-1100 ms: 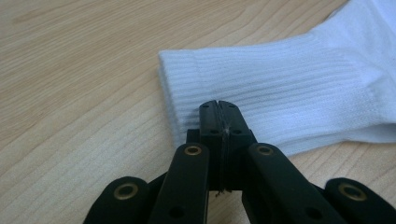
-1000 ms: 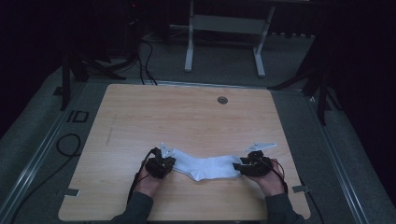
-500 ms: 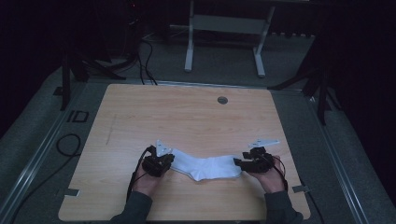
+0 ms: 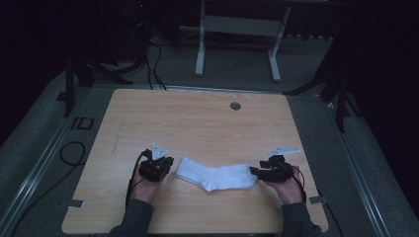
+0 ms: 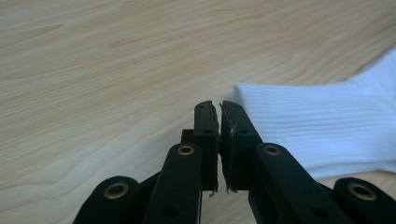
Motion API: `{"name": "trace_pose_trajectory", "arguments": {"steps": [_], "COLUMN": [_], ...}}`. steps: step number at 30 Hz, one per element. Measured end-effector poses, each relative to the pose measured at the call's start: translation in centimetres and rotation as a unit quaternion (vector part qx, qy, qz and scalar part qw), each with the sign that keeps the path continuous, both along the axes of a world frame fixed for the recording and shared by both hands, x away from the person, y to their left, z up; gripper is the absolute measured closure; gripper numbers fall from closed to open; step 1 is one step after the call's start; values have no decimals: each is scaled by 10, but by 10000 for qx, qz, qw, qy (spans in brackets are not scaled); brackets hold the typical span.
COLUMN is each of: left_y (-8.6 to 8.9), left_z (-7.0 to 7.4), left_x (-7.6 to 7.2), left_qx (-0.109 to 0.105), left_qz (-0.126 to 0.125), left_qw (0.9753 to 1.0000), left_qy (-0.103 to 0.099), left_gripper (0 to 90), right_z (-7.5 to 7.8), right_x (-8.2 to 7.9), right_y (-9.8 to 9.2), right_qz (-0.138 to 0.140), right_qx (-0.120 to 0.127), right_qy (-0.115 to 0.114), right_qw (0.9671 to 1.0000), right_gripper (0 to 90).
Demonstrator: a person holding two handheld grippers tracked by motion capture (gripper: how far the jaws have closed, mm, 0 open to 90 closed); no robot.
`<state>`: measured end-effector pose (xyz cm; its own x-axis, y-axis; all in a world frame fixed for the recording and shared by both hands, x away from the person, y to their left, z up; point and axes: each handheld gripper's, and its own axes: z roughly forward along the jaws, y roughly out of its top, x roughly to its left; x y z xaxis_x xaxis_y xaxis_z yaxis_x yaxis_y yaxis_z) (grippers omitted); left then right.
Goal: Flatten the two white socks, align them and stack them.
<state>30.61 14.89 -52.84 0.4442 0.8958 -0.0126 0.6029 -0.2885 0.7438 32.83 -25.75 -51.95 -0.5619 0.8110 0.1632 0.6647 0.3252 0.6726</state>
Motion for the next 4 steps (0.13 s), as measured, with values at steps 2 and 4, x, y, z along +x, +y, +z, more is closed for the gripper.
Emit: {"name": "trace_pose_trajectory", "arguments": {"steps": [2, 4], "left_y": [5, 7], "left_z": [0, -1], "left_x": [2, 3], "left_qx": [87, 171], "left_qz": [93, 162], "left_qw": [9999, 9997], "left_qy": [-15, -33], "left_gripper": [846, 826], "right_z": [1, 2], "right_x": [0, 0], "right_y": [-3, -6], "right_qz": [-14, -62], "right_qx": [62, 114], "right_qy": [-22, -53], "right_qw": [10000, 9999], "right_gripper": [447, 446]}}
